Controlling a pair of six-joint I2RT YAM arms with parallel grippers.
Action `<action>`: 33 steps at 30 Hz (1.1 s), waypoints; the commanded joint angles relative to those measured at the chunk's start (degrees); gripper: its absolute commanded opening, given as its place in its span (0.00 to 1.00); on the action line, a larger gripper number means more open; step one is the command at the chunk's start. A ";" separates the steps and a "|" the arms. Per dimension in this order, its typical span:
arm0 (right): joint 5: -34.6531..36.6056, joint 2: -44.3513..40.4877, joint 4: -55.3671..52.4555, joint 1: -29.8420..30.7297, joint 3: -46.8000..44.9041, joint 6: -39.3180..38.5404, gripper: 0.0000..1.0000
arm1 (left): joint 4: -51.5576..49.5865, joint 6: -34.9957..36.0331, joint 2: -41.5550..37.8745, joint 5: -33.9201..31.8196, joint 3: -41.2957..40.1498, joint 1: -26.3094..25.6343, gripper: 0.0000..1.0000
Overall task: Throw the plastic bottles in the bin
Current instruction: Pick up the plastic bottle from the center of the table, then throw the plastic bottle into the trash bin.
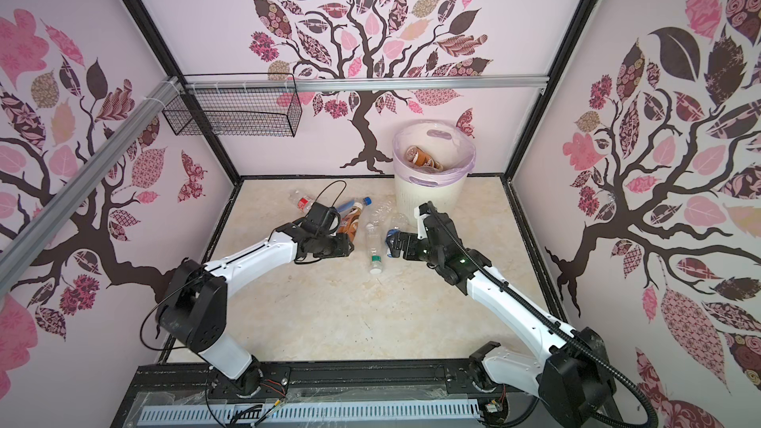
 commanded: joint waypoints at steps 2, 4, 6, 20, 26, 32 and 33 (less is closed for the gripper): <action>-5.13 3.24 3.69 -0.03 6.23 4.13 1.00 | 6.13 -0.64 -7.27 2.00 -5.22 -0.61 0.50; -6.48 4.61 4.84 -0.08 8.45 5.51 1.00 | 6.99 -0.20 -10.08 2.35 -6.36 -0.99 0.50; -7.63 5.96 6.51 -0.08 10.50 7.35 1.00 | 7.42 0.26 -12.40 2.44 -6.91 -1.70 0.50; -12.03 16.59 10.41 0.01 23.12 12.61 0.90 | 8.99 0.96 -20.11 2.66 -8.87 -5.60 0.51; -12.20 20.24 10.09 0.54 26.09 12.49 0.86 | 9.03 1.08 -21.36 2.79 -9.26 -5.63 0.51; -12.11 23.57 10.22 2.33 28.56 12.18 0.78 | 8.03 1.85 -21.30 3.50 -8.21 -5.63 0.51; -12.21 24.27 10.21 2.75 29.31 12.08 0.77 | 8.01 1.90 -21.44 3.63 -8.25 -5.71 0.51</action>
